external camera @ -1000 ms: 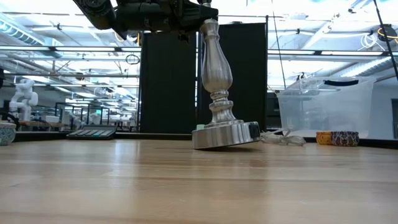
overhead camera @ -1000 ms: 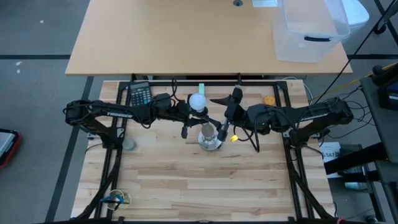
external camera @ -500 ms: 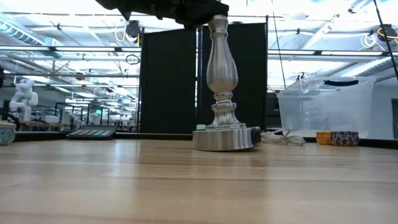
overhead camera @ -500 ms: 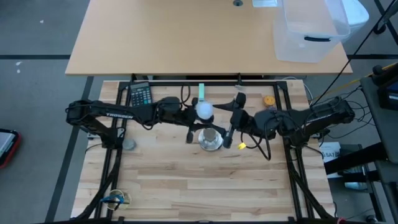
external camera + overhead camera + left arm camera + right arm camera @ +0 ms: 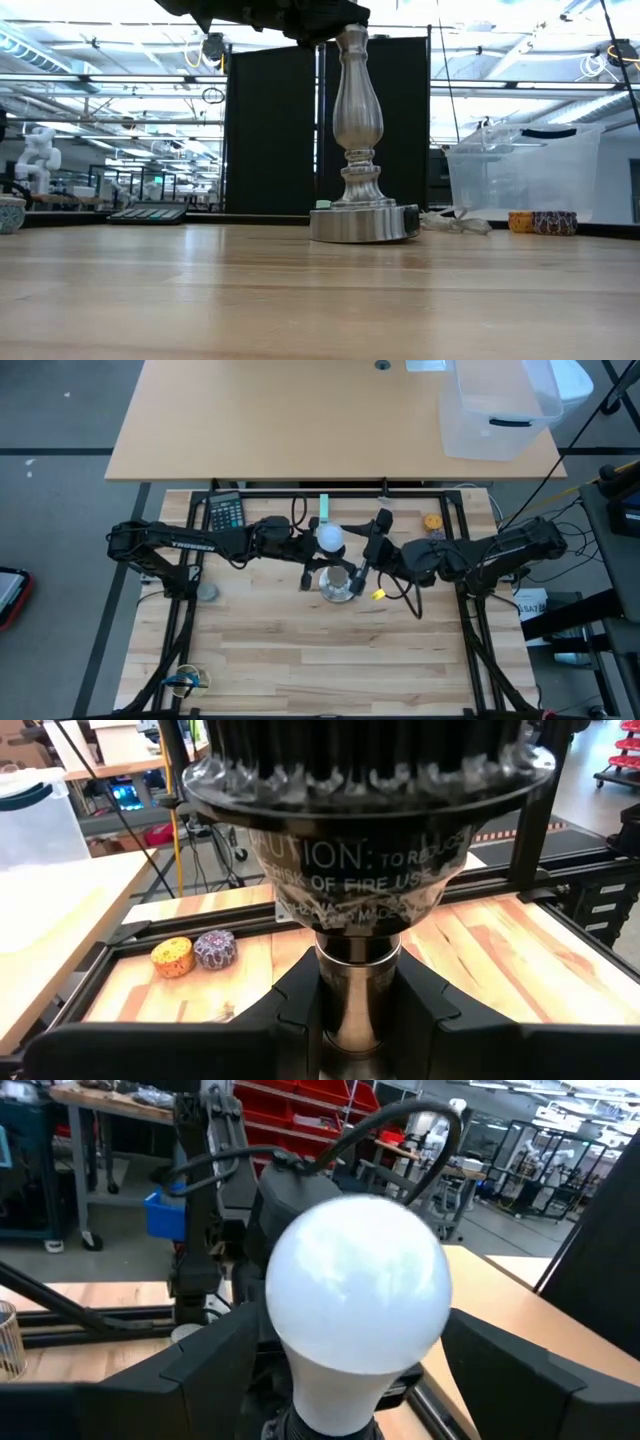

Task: Screw lightbulb
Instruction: Remove the white lightbulb from the desk lamp

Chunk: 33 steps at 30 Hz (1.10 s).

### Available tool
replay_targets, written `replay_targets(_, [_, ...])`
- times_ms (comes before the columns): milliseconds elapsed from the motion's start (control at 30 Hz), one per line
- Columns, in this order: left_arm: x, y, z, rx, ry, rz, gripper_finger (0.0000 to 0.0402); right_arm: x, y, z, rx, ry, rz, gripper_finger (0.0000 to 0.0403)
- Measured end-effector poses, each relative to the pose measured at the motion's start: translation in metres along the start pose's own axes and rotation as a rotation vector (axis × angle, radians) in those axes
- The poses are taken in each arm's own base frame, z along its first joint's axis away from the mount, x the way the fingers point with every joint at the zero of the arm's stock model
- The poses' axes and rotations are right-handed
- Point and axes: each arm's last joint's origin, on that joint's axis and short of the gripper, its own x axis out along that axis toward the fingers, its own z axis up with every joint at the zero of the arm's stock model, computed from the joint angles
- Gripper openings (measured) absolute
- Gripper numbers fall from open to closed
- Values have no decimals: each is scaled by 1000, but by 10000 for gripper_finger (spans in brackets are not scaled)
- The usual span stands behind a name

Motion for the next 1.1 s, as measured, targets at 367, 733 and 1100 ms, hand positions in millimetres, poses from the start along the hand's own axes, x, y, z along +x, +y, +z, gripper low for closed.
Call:
replay_targets(367, [0, 0, 0, -1, -3, 3, 74, 10, -5, 2, 31, -48, 24, 299])
replay_targets(733, [0, 0, 0, 9, -8, -27, 74, 10, -5, 2, -63, -52, 70, 235])
replay_targets(1100, [-1, -1, 1, 24, -22, -92, 74, 6, -30, 3, -221, -32, 206, 232])
